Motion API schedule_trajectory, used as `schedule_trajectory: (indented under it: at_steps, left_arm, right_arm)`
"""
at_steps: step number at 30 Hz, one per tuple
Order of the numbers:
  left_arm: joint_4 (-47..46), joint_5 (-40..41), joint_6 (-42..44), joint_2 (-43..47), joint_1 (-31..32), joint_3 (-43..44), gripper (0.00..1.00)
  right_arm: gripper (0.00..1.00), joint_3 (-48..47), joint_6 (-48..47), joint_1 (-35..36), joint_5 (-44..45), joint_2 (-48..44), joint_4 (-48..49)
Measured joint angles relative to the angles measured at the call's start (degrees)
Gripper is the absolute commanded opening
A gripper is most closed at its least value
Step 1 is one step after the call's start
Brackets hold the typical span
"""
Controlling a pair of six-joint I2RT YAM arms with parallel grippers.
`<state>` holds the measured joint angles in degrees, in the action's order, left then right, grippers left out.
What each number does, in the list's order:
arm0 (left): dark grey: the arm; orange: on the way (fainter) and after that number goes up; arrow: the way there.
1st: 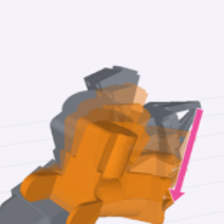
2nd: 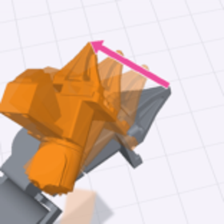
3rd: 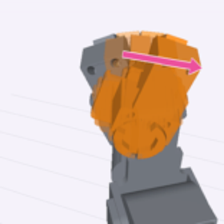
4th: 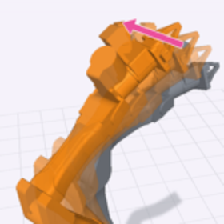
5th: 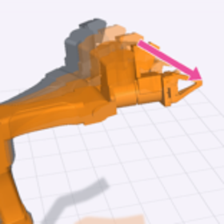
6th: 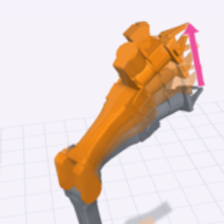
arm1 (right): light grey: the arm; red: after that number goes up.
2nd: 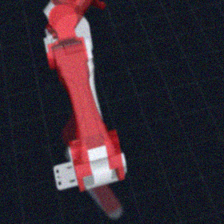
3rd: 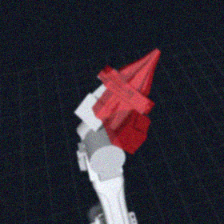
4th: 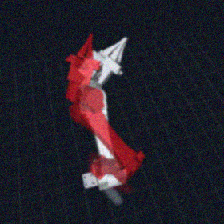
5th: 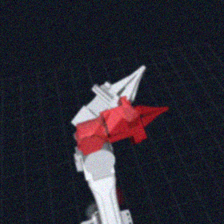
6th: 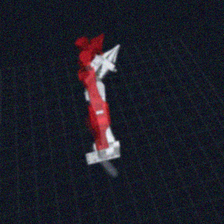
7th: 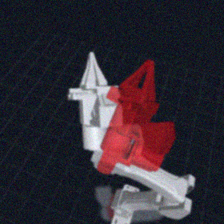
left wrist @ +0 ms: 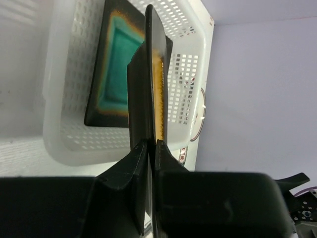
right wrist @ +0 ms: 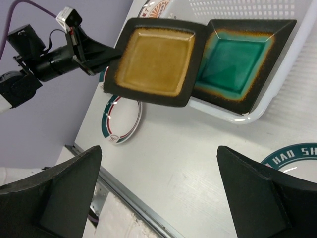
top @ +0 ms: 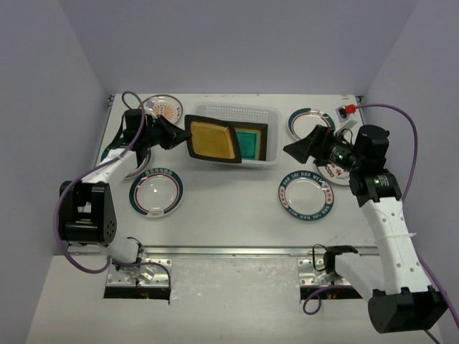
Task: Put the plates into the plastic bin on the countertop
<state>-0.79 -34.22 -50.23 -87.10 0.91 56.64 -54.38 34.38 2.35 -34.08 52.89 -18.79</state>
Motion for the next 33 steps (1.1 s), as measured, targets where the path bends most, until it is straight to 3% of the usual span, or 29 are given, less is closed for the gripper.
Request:
schedule_trajectory:
  at_steps: [5,13,20,27,29,33]
  left_arm:
    - [-2.6,0.6,-1.8,-4.4,2.0,4.2,0.00]
    - [-3.4,-3.0,-1.3,-19.0,4.5,18.5,0.00]
    - [3.6,-4.3,3.9,-29.8,6.1,32.2,0.00]
    - [8.7,-3.3,7.0,-34.1,10.0,34.4,0.01]
    - [10.0,-2.9,7.4,-34.9,10.7,34.6,0.20]
    - [12.1,-1.0,8.4,-35.8,12.0,35.4,0.37]
  right_arm:
    - [0.99,1.6,0.8,0.0,-1.1,1.0,0.4]
    - [0.99,2.0,0.6,0.0,-2.1,0.7,0.8]
    - [0.99,2.2,-0.4,0.0,-2.2,0.5,0.6]
    - [0.99,2.2,-1.4,0.0,-2.4,0.0,-0.3]
    - [0.99,2.2,-1.8,0.0,-2.4,-0.1,-0.7]
    - [0.99,2.2,-2.5,0.0,-2.4,-0.2,-1.4]
